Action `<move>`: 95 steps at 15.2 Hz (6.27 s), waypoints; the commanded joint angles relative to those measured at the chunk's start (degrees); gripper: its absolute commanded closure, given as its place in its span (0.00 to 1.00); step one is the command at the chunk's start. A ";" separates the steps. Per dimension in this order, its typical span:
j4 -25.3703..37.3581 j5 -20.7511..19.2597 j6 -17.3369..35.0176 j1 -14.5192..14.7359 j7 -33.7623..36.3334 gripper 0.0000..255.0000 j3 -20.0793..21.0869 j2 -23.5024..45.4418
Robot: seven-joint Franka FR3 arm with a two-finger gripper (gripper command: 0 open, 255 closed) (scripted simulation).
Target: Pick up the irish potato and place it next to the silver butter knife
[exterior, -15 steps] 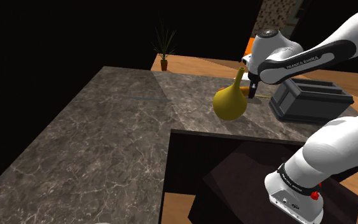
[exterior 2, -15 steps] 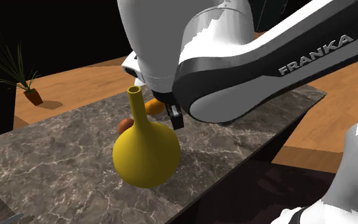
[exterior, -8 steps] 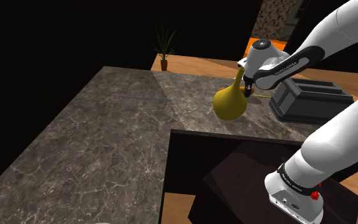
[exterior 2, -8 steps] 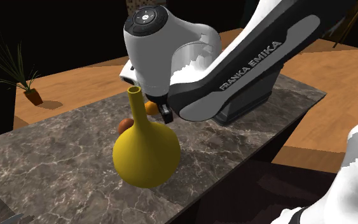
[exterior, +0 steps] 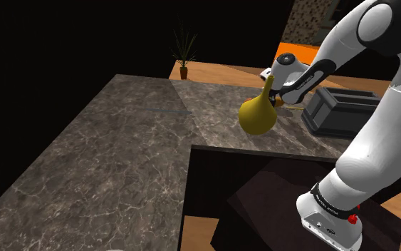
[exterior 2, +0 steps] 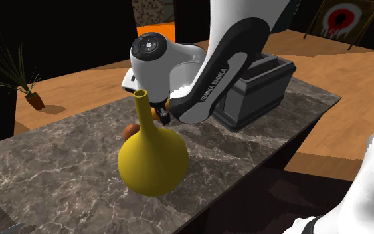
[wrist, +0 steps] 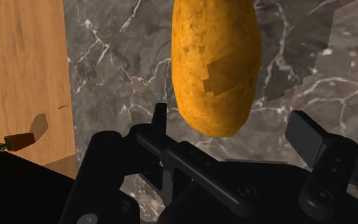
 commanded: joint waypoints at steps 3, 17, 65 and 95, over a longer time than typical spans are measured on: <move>2.88 -0.72 2.56 -0.42 0.90 0.00 -0.41 4.60; 4.81 -1.45 4.53 -0.69 2.02 1.00 -1.02 8.09; 18.18 16.24 -24.60 6.76 -3.37 1.00 14.49 -0.54; 86.33 22.28 -56.41 23.44 2.69 1.00 21.21 43.75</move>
